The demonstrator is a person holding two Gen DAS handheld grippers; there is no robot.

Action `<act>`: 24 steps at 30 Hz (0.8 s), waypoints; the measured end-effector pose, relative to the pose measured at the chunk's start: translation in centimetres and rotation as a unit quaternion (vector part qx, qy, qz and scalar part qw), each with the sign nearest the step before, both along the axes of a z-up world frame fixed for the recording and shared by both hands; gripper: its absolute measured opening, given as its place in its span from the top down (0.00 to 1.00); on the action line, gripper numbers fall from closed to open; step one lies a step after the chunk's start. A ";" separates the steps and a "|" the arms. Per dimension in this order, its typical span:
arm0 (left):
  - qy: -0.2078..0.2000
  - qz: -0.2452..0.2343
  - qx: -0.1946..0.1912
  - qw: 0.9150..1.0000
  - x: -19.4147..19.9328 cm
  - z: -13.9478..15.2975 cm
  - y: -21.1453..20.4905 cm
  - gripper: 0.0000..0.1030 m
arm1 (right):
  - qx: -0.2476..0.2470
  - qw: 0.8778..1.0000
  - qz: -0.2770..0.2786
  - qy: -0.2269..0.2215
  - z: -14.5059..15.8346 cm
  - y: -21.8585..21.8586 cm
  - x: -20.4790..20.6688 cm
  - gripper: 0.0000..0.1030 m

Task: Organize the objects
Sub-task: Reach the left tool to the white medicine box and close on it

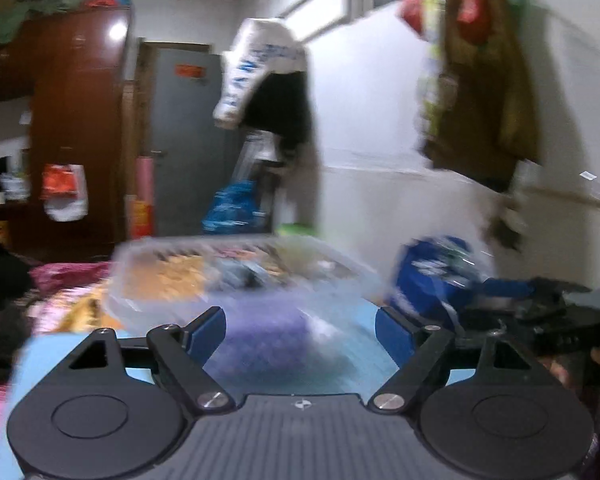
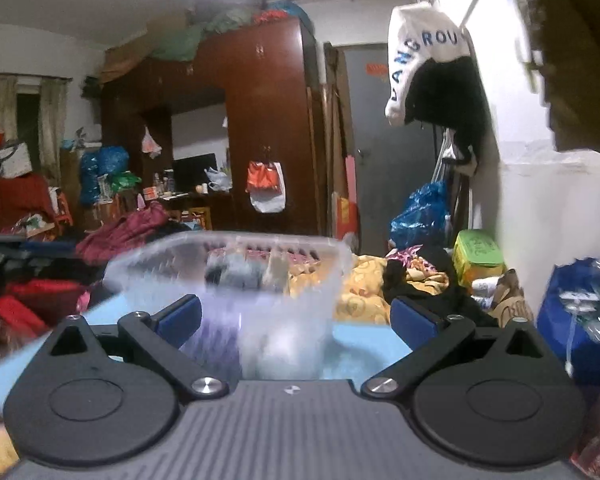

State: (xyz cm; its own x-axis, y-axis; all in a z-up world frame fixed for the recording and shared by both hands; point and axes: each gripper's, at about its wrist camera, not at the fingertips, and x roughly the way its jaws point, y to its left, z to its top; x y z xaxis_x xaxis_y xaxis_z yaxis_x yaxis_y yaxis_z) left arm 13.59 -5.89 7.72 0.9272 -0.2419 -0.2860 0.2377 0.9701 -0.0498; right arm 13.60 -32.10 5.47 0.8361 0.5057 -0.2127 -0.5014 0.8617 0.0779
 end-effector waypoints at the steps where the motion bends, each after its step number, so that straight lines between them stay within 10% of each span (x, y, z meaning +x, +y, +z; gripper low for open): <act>1: 0.001 -0.013 -0.004 1.000 -0.2 -1.1 -0.3 0.18 | 0.007 1.000 0.006 0.001 -1.6 -0.8 -1.4 0.00; 12: 0.031 -0.089 -0.041 0.995 -1.6 -9.1 -2.9 0.18 | 0.029 0.994 0.103 0.032 -7.8 -3.2 -5.6 0.09; 24: 0.022 -0.144 0.033 0.989 -5.5 -12.4 -7.6 0.19 | 0.009 0.983 0.184 0.021 -9.8 -3.8 -3.0 0.40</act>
State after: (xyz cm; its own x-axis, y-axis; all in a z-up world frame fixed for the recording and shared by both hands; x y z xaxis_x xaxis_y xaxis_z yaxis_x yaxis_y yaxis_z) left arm 8.13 -13.47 -4.65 0.8091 -0.4729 -0.3490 0.5032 0.8642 -0.0043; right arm 10.56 -35.94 -4.28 0.5860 0.7767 -0.2311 -0.7754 0.6203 0.1183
